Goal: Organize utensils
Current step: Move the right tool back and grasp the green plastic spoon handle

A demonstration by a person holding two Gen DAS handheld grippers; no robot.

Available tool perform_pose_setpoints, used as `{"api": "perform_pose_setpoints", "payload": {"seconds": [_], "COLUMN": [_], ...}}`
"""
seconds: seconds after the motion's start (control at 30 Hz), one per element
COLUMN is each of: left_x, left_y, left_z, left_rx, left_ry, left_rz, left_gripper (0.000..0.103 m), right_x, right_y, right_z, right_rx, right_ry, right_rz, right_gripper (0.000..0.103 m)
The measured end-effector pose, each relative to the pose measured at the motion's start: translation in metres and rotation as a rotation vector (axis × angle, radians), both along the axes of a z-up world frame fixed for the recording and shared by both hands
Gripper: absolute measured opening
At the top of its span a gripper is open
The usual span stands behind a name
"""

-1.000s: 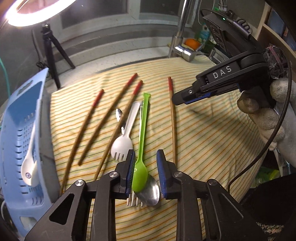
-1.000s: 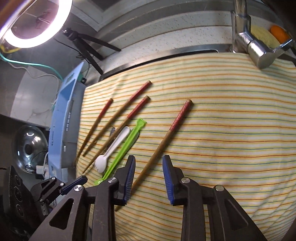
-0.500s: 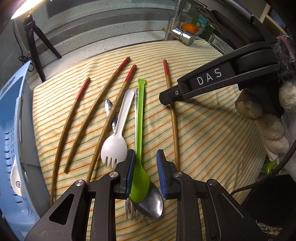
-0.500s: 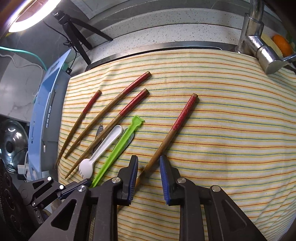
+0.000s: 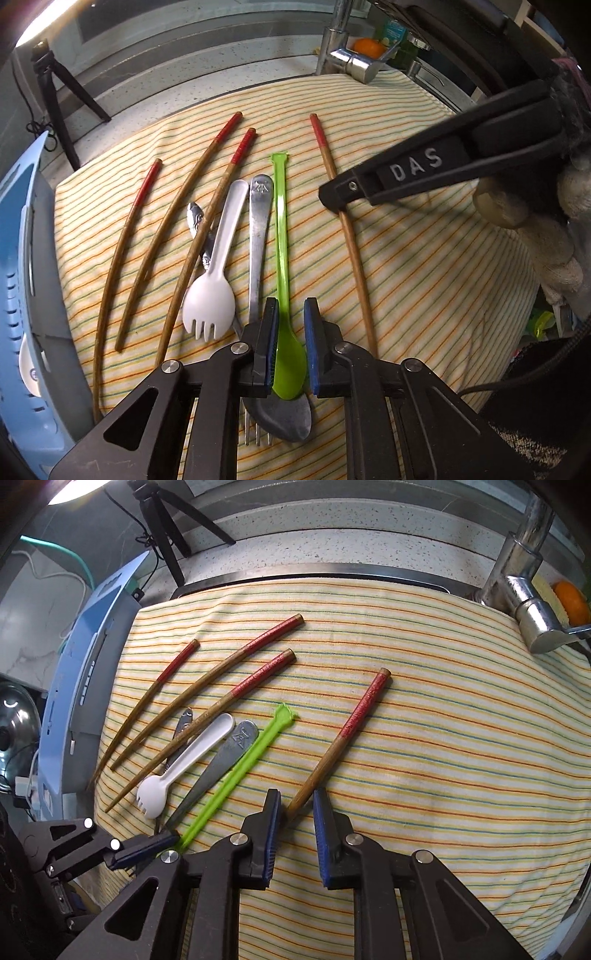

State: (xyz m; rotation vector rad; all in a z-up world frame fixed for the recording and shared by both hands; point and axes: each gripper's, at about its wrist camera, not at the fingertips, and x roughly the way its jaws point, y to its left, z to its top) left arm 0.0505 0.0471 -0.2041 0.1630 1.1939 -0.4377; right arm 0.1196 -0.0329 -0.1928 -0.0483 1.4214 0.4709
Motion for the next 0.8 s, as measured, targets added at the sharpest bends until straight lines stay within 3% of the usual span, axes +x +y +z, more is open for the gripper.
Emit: {"api": "perform_pose_setpoints", "payload": {"seconds": [0.27, 0.37, 0.6, 0.7, 0.8], "left_x": [0.019, 0.027, 0.028, 0.034, 0.036], "left_y": [-0.017, -0.021, -0.015, -0.018, -0.033], "left_z": [-0.006, -0.007, -0.01, -0.012, -0.014], "left_rx": [0.023, 0.019, -0.056, -0.082, -0.005], "left_ry": [0.013, 0.009, 0.032, 0.057, 0.03], "left_rz": [0.001, 0.027, 0.128, 0.153, 0.109], "left_gripper": [0.012, 0.006, 0.006, 0.028, 0.027], "right_x": [0.001, 0.0, -0.002, -0.003, -0.004], "right_y": [-0.022, -0.027, -0.041, -0.048, -0.05], "right_z": [-0.002, -0.002, -0.005, -0.008, -0.008], "right_rx": [0.055, 0.076, 0.135, 0.175, 0.197], "right_ry": [0.04, 0.041, 0.049, 0.062, 0.061], "right_rz": [-0.045, -0.051, -0.065, -0.098, -0.12], "right_gripper": [0.013, 0.012, 0.009, 0.009, 0.009]}}
